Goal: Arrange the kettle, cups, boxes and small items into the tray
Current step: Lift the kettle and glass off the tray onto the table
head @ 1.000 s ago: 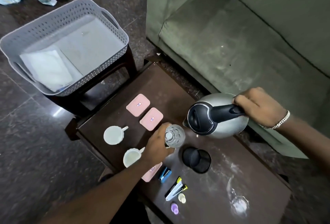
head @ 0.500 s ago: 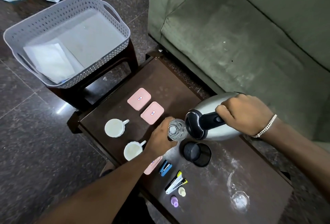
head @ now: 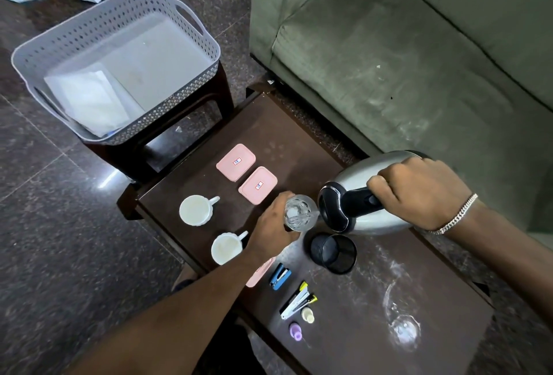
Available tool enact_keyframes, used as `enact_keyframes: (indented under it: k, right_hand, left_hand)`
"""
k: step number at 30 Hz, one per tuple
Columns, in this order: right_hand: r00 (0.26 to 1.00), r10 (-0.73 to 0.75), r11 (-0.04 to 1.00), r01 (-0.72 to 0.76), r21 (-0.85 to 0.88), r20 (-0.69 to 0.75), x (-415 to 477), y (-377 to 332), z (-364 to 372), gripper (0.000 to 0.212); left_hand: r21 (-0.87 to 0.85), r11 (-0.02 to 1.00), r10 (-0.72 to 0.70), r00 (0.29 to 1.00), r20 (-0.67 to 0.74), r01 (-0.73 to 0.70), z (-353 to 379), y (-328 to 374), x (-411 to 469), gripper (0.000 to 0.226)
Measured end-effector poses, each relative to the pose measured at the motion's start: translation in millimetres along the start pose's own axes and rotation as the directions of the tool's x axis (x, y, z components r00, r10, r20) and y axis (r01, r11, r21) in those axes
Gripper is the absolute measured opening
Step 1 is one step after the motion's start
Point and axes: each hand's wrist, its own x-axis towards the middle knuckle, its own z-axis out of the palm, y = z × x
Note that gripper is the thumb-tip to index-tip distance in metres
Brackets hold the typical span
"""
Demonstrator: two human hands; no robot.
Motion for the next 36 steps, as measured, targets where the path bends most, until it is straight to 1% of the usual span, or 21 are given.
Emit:
enact_keyframes:
  k: [5,9,13,16,19,24,36]
  right_hand:
    - [1.0,0.011,0.999,-0.012,-0.044,-0.008,-1,0,1,0.049]
    - [1.0,0.023,0.998,-0.022,-0.059,0.005,-2,-4,-1,0.046]
    - [0.999,0.033,0.999,-0.031,-0.038,0.033,-3,-6,-3,0.051]
    - [1.0,0.003,0.999,-0.003,-0.042,-0.002,-4,-9,-5,0.059]
    - [1.0,0.011,0.998,-0.011,-0.054,0.007,-4,-7,-1,0.055]
    - [0.999,0.021,0.999,-0.022,-0.036,-0.033,-4,-7,5,0.047]
    - [0.998,0.064,0.998,-0.064,0.011,-0.022,-2,-13,18,0.046]
  left_hand:
    - [-0.013,1.0,0.01,1.0,-0.002,-0.01,1,-1,0,0.079]
    - [-0.002,1.0,0.029,1.0,-0.003,-0.029,1,-1,1,0.078]
    - [0.008,0.999,0.037,0.999,-0.006,-0.037,1,-1,1,0.076]
    - [0.003,0.999,0.045,0.999,-0.012,-0.045,1,-1,1,0.075]
    - [0.003,0.999,0.037,0.999,-0.006,-0.037,1,0,0,0.074]
    - [0.006,1.0,0.019,1.0,-0.002,-0.019,1,-1,0,0.075]
    - [0.018,1.0,0.009,1.0,0.011,-0.009,1,-1,0,0.079]
